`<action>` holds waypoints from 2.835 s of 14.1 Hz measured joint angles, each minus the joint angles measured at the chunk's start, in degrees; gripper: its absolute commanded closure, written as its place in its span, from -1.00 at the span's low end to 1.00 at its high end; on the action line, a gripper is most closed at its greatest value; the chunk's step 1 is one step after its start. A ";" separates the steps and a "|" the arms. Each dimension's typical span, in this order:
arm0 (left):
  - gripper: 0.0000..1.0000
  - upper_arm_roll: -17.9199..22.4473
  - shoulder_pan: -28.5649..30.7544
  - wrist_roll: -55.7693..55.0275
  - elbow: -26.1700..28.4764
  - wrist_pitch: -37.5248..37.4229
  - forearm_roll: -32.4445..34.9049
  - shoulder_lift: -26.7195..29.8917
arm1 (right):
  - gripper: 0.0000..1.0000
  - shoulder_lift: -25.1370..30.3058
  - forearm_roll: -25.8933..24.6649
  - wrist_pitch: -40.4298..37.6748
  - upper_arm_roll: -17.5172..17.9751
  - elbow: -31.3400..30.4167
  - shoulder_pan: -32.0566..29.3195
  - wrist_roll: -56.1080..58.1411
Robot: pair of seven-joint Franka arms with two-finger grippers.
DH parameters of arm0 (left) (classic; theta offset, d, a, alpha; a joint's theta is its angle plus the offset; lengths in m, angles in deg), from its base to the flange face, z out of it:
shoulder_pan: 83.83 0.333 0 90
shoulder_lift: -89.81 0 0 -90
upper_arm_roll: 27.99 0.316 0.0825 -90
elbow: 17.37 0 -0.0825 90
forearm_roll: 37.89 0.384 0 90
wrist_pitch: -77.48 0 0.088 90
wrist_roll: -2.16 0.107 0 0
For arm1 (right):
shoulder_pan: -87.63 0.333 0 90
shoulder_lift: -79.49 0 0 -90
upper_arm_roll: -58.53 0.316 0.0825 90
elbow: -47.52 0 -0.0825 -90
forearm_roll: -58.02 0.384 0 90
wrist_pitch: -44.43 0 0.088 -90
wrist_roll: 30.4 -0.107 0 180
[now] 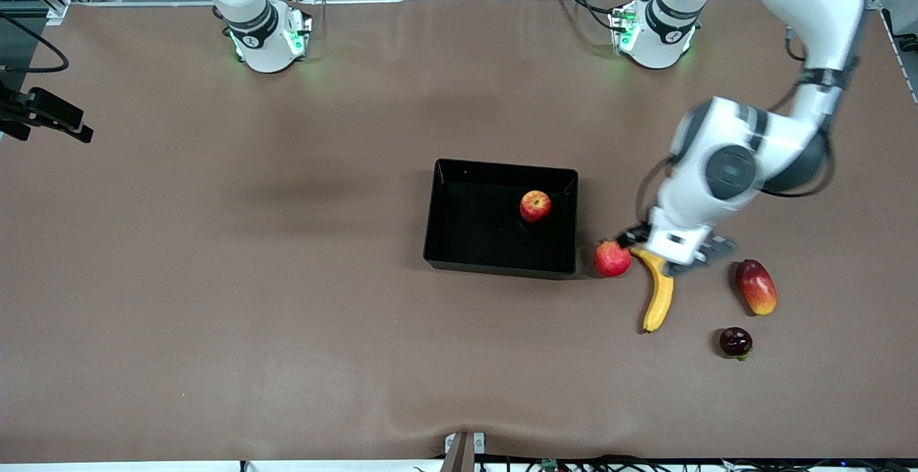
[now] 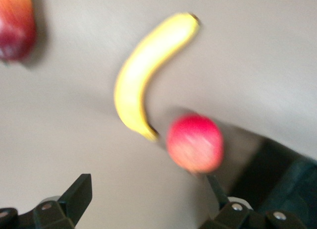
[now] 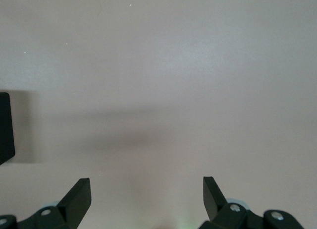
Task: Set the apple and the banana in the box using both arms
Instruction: 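Move the left gripper down to the yellow banana, then grasp the banana with the left gripper and lift it, then carry the banana over the black tray and lower it inside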
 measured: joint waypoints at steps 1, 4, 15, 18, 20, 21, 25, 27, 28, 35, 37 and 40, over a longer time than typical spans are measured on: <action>-1.00 0.12 3.53 5.41 0.13 2.80 0.36 -1.34 | -1.00 0.03 0.00 0.12 0.01 0.16 0.01 -0.16; -1.00 0.12 11.45 20.11 0.31 10.38 0.42 -6.55 | -1.00 0.05 0.00 -0.03 0.14 0.18 0.35 -1.63; 0.44 -0.95 7.83 26.53 -3.97 12.41 0.45 -16.80 | -1.00 -0.69 0.05 0.75 0.55 0.18 0.92 -2.52; 1.00 -0.91 8.09 26.54 -4.99 12.62 0.45 -18.02 | -1.00 -0.82 0.05 0.83 0.55 0.19 1.03 -2.52; 1.00 -0.90 8.78 26.54 -5.93 12.35 0.45 -17.29 | -1.00 -0.82 0.05 0.84 0.52 0.20 1.03 -2.52; 1.00 -0.89 9.28 26.56 -6.33 11.37 0.46 -16.29 | -1.00 -0.82 0.05 0.84 0.50 0.21 1.02 -2.52; 1.00 -2.47 9.90 26.12 -7.05 2.72 0.28 -8.58 | -1.00 -0.82 0.05 0.84 0.38 0.24 1.00 -2.52; 1.00 -7.15 9.73 20.61 -6.92 -2.35 -0.36 -5.11 | -1.00 -0.82 0.05 0.84 0.39 0.25 1.01 -2.52; 1.00 -9.99 9.36 16.53 -6.75 -3.47 -0.40 -4.23 | -1.00 -0.82 0.05 0.84 0.43 0.25 1.02 -2.52; 1.00 -16.16 -4.10 -2.64 -7.15 -3.67 -0.15 -4.92 | -1.00 -0.84 0.03 0.79 0.57 0.25 1.96 -2.51; 1.00 -16.09 -8.65 -4.83 -7.60 -3.64 0.85 -6.41 | -1.00 -0.84 0.00 0.80 0.49 0.25 2.00 -2.51; 1.00 -15.95 -12.55 -7.63 -7.74 -3.57 2.22 -9.10 | -1.00 -0.85 0.00 0.84 0.21 0.26 1.86 -2.51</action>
